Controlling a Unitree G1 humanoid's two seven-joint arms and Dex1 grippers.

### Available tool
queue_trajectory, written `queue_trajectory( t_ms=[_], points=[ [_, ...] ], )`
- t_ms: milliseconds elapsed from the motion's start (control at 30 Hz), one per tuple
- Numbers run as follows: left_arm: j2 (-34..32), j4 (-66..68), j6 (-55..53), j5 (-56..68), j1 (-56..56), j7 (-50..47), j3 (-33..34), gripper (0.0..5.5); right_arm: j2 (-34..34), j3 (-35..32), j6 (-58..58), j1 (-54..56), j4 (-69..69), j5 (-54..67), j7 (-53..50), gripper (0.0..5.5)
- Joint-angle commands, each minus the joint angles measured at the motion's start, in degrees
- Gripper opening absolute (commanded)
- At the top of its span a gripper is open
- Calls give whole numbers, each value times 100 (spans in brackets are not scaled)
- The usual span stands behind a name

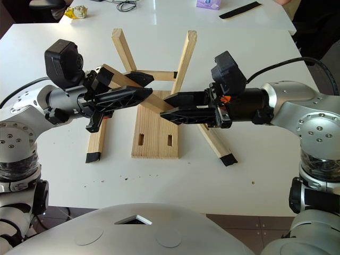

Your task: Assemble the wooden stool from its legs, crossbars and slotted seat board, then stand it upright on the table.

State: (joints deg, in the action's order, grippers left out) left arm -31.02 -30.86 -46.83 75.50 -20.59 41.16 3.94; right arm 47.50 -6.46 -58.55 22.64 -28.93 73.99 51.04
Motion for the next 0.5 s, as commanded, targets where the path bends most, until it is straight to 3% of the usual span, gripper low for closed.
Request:
queue_trajectory(
  t_ms=[33,267,500],
  points=[
    [-58,31,-84,-3,-11,-21,-45,130,69,-5,62,-95,-134,-155,-2,206],
    [-247,131,34,-442,-48,75,11,130,328,110,170,-454,-192,-694,359,285],
    [-1817,282,-43,-913,161,1654,793,130,518,-98,674,-1548,-112,-1733,318,285]
  ],
)
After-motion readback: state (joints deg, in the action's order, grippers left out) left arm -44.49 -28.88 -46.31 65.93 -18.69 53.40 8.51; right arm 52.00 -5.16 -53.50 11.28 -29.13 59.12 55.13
